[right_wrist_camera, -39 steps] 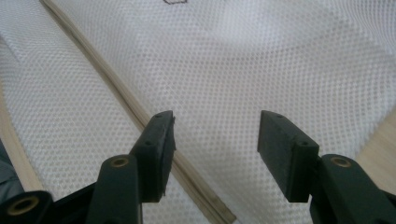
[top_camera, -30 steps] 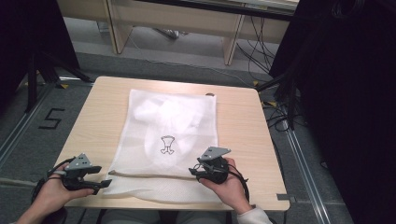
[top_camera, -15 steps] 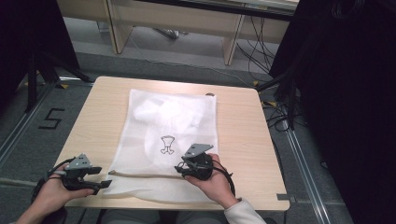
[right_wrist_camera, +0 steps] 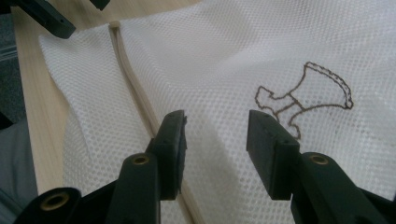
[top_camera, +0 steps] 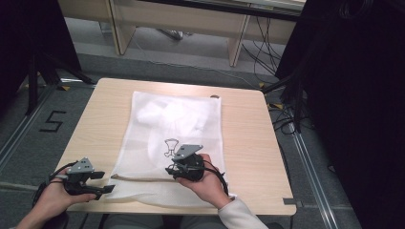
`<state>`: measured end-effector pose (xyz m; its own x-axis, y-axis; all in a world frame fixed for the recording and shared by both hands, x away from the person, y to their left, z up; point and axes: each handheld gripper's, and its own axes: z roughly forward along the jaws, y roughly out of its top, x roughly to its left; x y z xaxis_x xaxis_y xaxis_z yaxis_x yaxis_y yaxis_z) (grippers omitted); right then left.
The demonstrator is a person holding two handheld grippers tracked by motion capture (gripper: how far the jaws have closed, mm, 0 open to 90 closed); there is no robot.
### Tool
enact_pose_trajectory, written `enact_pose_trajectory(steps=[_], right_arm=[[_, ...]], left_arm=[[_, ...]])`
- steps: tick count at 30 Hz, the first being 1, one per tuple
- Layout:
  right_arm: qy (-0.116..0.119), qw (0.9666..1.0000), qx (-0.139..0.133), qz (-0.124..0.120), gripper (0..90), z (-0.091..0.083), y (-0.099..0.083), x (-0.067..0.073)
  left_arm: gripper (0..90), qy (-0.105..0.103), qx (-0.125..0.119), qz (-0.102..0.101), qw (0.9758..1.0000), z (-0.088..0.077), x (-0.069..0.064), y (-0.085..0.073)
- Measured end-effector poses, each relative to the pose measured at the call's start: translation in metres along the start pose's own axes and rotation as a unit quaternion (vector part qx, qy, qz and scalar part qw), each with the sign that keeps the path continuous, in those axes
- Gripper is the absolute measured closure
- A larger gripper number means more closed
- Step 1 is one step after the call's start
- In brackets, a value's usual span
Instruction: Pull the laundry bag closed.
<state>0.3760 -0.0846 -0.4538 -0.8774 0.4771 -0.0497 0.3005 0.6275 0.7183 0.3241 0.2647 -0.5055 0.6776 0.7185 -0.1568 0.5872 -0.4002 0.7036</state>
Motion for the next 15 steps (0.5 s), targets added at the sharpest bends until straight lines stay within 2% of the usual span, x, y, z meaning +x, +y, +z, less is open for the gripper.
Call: enact_pose_trajectory(steps=[5,7,11,14,15], right_arm=[[0.005,0.9999,-0.004,-0.014,58.2,0.006,0.009,0.002],[0.012,0.9999,-0.004,-0.011,58.3,0.010,0.013,0.004],[0.024,0.9995,0.001,-0.020,59.7,0.017,0.020,0.008],[0.027,0.9990,0.004,-0.036,61.3,0.023,0.026,0.012],[0.028,0.9991,0.006,-0.030,61.8,0.025,0.027,0.014]], left_arm=[[30.1,-0.002,0.001,-0.002,1.0000,0.000,0.000,0.000],[30.1,-0.007,0.000,-0.002,1.0000,0.001,0.001,0.000],[30.0,-0.004,0.000,-0.003,1.0000,0.000,0.000,0.000],[29.9,-0.005,0.000,-0.003,1.0000,0.000,0.000,0.000],[29.9,-0.006,-0.001,-0.005,1.0000,0.000,0.000,0.000]])
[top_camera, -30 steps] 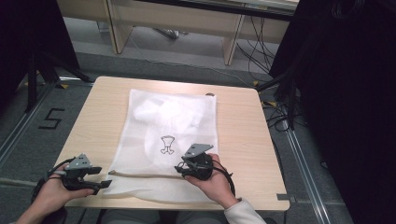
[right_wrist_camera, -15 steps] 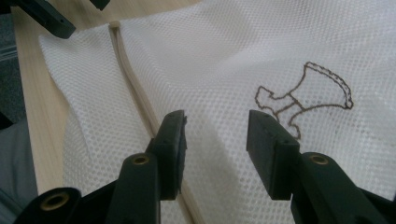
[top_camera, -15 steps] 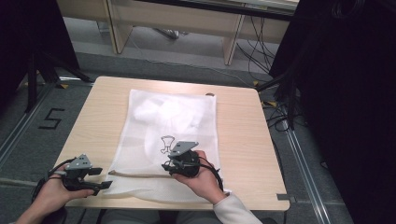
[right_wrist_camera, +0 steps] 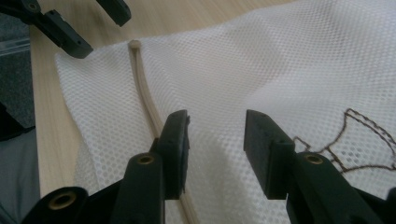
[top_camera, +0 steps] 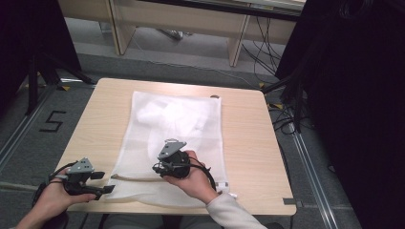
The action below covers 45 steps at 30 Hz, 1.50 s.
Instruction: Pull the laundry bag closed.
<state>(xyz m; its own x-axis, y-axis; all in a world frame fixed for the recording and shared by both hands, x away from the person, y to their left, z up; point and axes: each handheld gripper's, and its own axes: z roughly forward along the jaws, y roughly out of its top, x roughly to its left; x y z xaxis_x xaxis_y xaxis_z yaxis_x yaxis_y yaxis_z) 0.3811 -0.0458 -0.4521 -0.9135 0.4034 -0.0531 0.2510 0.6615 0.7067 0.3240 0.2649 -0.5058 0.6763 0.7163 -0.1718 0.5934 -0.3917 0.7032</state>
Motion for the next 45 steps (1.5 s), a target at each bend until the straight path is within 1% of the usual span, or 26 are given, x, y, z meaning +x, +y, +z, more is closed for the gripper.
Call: enact_pose_trajectory(steps=[1,4,5,6,8,9,10,11,16,17,19,20,21,23,24,25,26,27,30,36,37,38,39,43,44,45], right_arm=[[0.001,1.0000,-0.001,-0.007,62.3,0.002,0.002,0.001],[0.013,0.9999,0.002,-0.007,63.6,0.008,0.008,0.005],[0.013,0.9999,0.002,-0.007,63.6,0.008,0.008,0.005],[0.019,0.9998,0.001,-0.010,63.9,0.010,0.009,0.005],[0.028,0.9995,0.004,-0.010,64.7,0.013,0.011,0.006],[0.030,0.9995,0.006,-0.013,65.1,0.015,0.013,0.007],[0.032,0.9994,0.004,-0.013,65.7,0.017,0.014,0.009],[0.037,0.9991,0.008,-0.017,66.1,0.019,0.015,0.010],[0.044,0.9987,0.013,-0.021,67.4,0.027,0.021,0.014],[0.047,0.9987,0.012,-0.018,67.6,0.030,0.022,0.016],[0.049,0.9984,0.012,-0.023,67.8,0.034,0.025,0.017],[0.049,0.9984,0.012,-0.023,67.8,0.034,0.025,0.017],[0.052,0.9980,0.011,-0.036,68.0,0.036,0.027,0.017],[0.056,0.9981,0.014,-0.021,68.1,0.041,0.029,0.020],[0.056,0.9981,0.014,-0.021,68.1,0.041,0.029,0.020],[0.055,0.9979,0.015,-0.029,68.1,0.042,0.030,0.019],[0.058,0.9978,0.014,-0.030,68.3,0.044,0.031,0.020],[0.061,0.9978,0.014,-0.024,68.3,0.045,0.031,0.022],[0.065,0.9970,0.020,-0.035,68.5,0.050,0.035,0.024],[0.070,0.9967,0.023,-0.035,68.5,0.058,0.038,0.027],[0.070,0.9967,0.023,-0.035,68.5,0.058,0.038,0.027],[0.071,0.9964,0.024,-0.038,68.5,0.059,0.039,0.027],[0.072,0.9964,0.024,-0.039,68.5,0.061,0.040,0.027],[0.076,0.9958,0.026,-0.045,68.5,0.065,0.043,0.030],[0.076,0.9958,0.027,-0.044,68.5,0.066,0.044,0.030],[0.078,0.9956,0.026,-0.045,68.5,0.068,0.045,0.031]], left_arm=[[29.9,0.002,-0.001,0.000,1.0000,0.000,0.000,0.000],[29.9,-0.002,-0.002,0.003,1.0000,0.000,0.000,0.000],[29.9,-0.005,-0.010,0.002,0.9999,0.001,0.000,0.000],[29.9,-0.006,-0.003,0.010,0.9999,0.000,0.001,0.000],[29.8,-0.006,-0.003,0.010,0.9999,-0.001,0.001,0.000],[29.8,-0.006,-0.004,0.001,1.0000,0.000,0.000,0.000],[29.8,-0.006,-0.004,0.010,0.9999,0.000,0.001,0.000],[29.8,-0.005,-0.009,0.004,0.9999,0.000,0.000,0.000],[29.8,-0.009,-0.010,0.004,0.9999,0.001,-0.001,0.000],[29.8,-0.008,-0.002,0.012,0.9999,0.000,0.001,0.001],[29.8,-0.009,-0.003,0.011,0.9999,0.000,0.000,0.000],[29.8,-0.010,-0.010,0.003,0.9999,0.001,-0.001,0.000],[29.8,-0.009,-0.010,0.003,0.9999,0.001,-0.001,0.000],[29.8,-0.007,-0.010,0.003,0.9999,0.001,-0.001,0.000],[29.8,-0.008,-0.009,0.002,0.9999,0.001,-0.001,0.000],[29.8,-0.011,-0.010,0.003,0.9999,0.001,-0.001,0.000],[29.8,-0.011,-0.010,0.003,0.9999,0.001,-0.001,0.000],[29.8,-0.010,-0.010,0.003,0.9999,0.001,-0.001,0.000],[29.8,-0.010,-0.010,0.002,0.9999,0.001,-0.001,0.000],[29.8,-0.011,-0.010,0.001,0.9999,0.001,-0.001,0.000],[29.8,-0.009,-0.007,0.004,0.9999,0.001,0.000,0.000],[29.8,-0.012,-0.010,0.001,0.9999,0.001,-0.001,0.000],[29.8,-0.008,-0.009,0.001,0.9999,0.001,-0.001,0.000],[29.8,-0.009,-0.008,0.000,0.9999,0.001,-0.001,0.000],[29.8,-0.013,-0.009,0.000,0.9999,0.001,-0.001,0.000],[29.8,-0.009,-0.009,0.000,0.9999,0.001,-0.001,0.000]])
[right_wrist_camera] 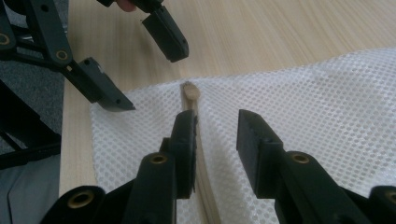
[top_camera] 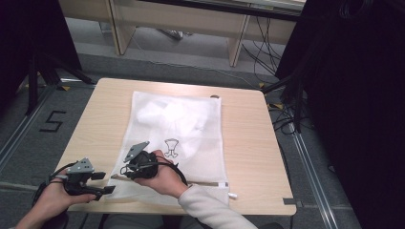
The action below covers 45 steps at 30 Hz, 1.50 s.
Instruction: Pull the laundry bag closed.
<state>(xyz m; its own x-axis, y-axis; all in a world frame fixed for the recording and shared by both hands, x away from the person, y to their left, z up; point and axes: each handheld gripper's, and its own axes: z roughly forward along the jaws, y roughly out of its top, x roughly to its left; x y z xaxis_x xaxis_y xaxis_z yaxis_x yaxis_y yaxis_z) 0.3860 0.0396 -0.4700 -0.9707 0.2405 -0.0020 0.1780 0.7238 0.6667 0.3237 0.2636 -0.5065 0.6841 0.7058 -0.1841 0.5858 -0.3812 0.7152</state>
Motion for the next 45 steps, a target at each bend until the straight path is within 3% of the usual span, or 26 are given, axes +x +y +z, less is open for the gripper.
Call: enact_pose_trajectory(steps=[7,8,16,17,19,20,22,23,25,30,32,33,45], right_arm=[[0.003,1.0000,0.000,0.009,68.5,0.006,0.005,0.002],[0.004,1.0000,0.002,-0.002,68.8,0.007,0.006,0.002],[0.006,1.0000,0.005,0.002,70.0,0.011,0.010,0.003],[0.004,0.9999,0.006,-0.007,70.0,0.011,0.012,0.002],[0.006,1.0000,0.005,0.002,70.0,0.012,0.012,0.003],[0.005,0.9999,0.004,-0.008,70.0,0.013,0.013,0.002],[0.006,1.0000,0.005,0.002,70.1,0.014,0.014,0.003],[0.006,0.9999,0.004,-0.008,70.0,0.015,0.014,0.002],[0.007,1.0000,0.007,0.000,70.0,0.017,0.015,0.003],[0.011,0.9998,0.011,-0.013,70.0,0.022,0.017,0.003],[0.012,0.9998,0.012,-0.003,70.0,0.024,0.018,0.004],[0.012,0.9998,0.013,-0.012,70.0,0.025,0.018,0.003],[0.020,0.9996,0.022,-0.004,70.0,0.037,0.021,0.006]], left_arm=[[29.8,-0.002,0.001,-0.001,1.0000,0.000,0.000,0.000],[29.8,-0.002,0.000,-0.001,1.0000,0.000,0.000,0.000],[29.8,-0.002,0.000,0.000,1.0000,0.000,0.000,0.000],[29.8,-0.002,0.001,0.002,1.0000,0.000,0.000,0.000],[29.8,-0.002,0.002,0.003,1.0000,0.000,0.000,0.000],[29.8,-0.001,0.003,0.004,1.0000,0.000,0.000,0.000],[29.8,-0.001,0.002,0.003,1.0000,0.000,0.000,0.000],[29.8,-0.001,0.002,0.004,1.0000,0.000,0.000,0.000],[29.8,-0.001,0.005,0.007,1.0000,-0.001,0.000,0.000],[29.8,-0.002,0.007,0.011,0.9999,-0.001,0.001,0.000],[29.8,-0.002,0.007,0.011,0.9999,-0.001,0.001,0.000],[29.8,-0.004,0.006,0.010,0.9999,-0.001,0.001,0.000],[29.8,0.000,0.007,0.005,1.0000,-0.001,0.000,0.000]])
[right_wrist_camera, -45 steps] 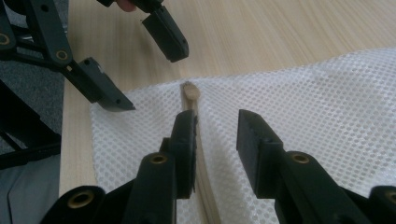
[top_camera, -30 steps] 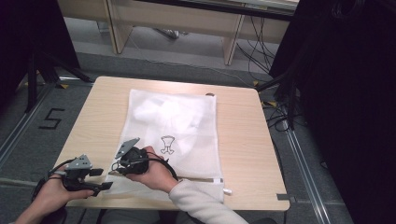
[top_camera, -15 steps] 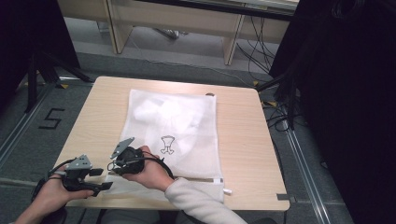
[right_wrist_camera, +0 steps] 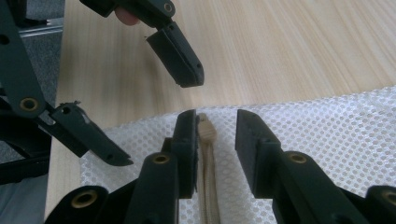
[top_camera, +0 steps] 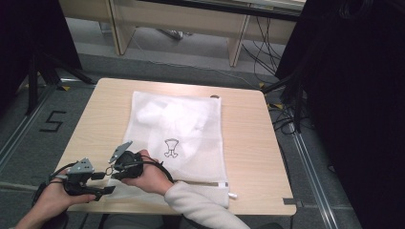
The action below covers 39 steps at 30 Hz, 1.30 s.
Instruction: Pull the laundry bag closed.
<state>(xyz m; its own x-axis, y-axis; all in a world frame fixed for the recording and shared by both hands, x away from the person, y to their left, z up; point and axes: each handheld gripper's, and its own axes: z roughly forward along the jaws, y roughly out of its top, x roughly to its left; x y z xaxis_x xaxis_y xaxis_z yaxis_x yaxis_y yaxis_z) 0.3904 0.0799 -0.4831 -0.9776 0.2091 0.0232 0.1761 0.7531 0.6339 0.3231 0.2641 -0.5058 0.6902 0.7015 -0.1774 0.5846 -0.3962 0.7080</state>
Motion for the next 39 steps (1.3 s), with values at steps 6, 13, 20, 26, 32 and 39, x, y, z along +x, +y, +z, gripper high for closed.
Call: enact_pose_trajectory(steps=[6,13,20,26,32,39], right_arm=[[-0.005,0.9999,0.010,0.000,69.9,0.004,0.001,0.000],[0.005,0.9999,0.014,-0.007,71.5,0.008,0.003,0.000],[0.007,0.9999,0.015,0.004,72.6,0.013,0.001,0.000],[0.009,0.9997,0.021,-0.006,75.5,0.015,0.002,-0.002],[0.014,0.9996,0.024,-0.007,81.5,0.015,0.002,0.000],[0.007,0.9998,0.018,-0.007,81.6,0.004,0.007,0.001]], left_arm=[[29.8,-0.001,0.000,-0.001,1.0000,0.000,0.000,0.000],[29.8,-0.003,-0.001,-0.001,1.0000,0.000,0.000,0.000],[29.8,-0.002,-0.002,0.005,1.0000,0.000,0.001,0.000],[29.8,-0.001,0.000,0.006,1.0000,0.000,0.002,0.000],[29.8,-0.001,0.000,0.005,1.0000,0.000,0.002,0.001],[30.7,0.001,-0.002,0.003,1.0000,0.001,0.001,0.002]])
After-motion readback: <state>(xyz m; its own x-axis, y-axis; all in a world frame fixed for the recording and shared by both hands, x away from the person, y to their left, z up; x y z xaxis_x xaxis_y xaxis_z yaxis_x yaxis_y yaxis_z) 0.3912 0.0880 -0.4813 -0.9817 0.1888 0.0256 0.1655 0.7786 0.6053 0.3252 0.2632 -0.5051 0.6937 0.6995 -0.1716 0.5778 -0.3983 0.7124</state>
